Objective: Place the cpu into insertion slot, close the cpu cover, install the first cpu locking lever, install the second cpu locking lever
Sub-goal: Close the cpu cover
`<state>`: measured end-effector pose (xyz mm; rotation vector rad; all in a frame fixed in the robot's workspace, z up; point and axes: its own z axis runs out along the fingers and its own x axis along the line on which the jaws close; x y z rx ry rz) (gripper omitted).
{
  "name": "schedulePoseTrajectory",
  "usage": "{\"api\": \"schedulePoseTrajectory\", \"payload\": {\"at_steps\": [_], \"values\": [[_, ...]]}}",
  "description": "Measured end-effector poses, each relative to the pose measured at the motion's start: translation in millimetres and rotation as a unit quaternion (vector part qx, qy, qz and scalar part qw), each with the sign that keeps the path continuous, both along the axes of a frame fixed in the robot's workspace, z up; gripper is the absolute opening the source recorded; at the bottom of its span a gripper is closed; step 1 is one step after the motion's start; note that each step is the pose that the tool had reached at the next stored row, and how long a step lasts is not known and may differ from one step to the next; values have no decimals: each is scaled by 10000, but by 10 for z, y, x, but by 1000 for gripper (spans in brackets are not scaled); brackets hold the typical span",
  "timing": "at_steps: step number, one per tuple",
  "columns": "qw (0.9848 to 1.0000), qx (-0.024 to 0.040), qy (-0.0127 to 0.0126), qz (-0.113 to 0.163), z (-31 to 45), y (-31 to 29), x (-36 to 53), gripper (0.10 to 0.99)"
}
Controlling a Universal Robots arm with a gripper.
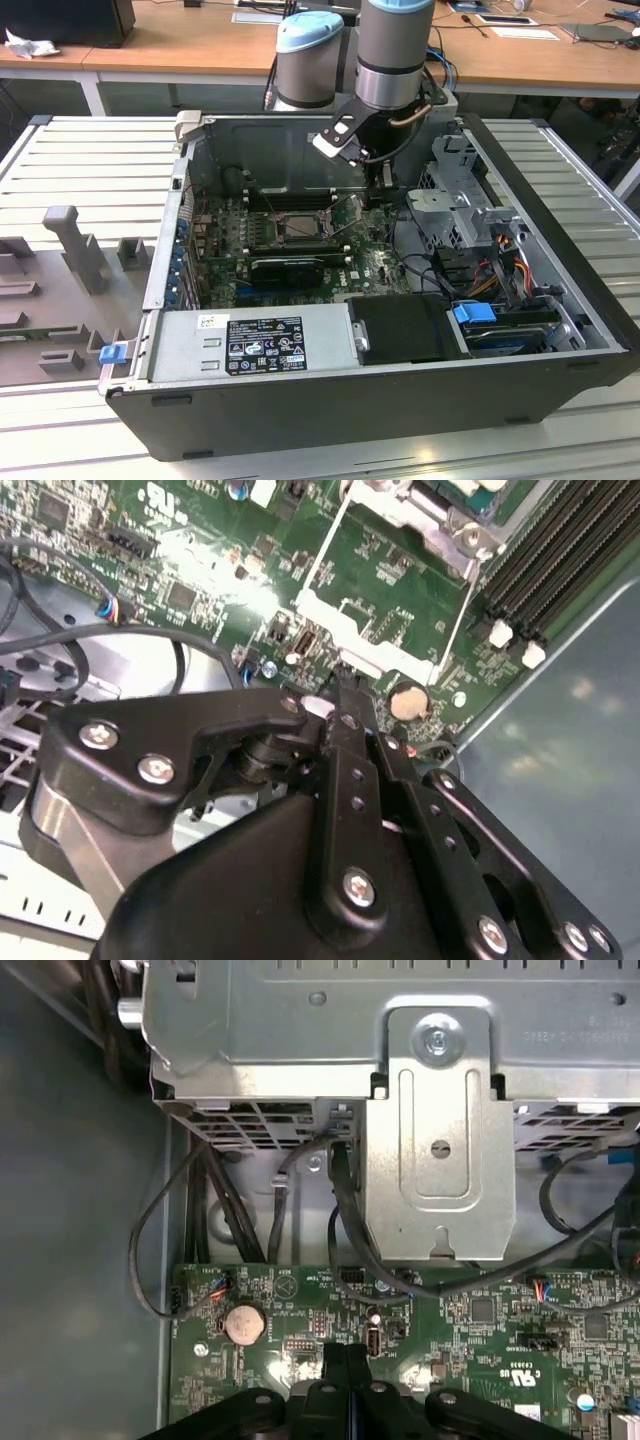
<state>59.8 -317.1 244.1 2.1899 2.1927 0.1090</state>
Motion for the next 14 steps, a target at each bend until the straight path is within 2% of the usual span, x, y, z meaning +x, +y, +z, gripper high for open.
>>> {"api": "schedulePoseTrajectory", "payload": {"at_steps": [1,2,3,9,14], "values": [[10000,10,51,-1,5,0,-1,106],[10000,13,89,-1,13,0,-1,106],[9999,13,101,-1,18,0,-1,106],[9999,13,106,-1,21,0,-26,106],[9999,13,106,-1,21,0,-95,106]]}}
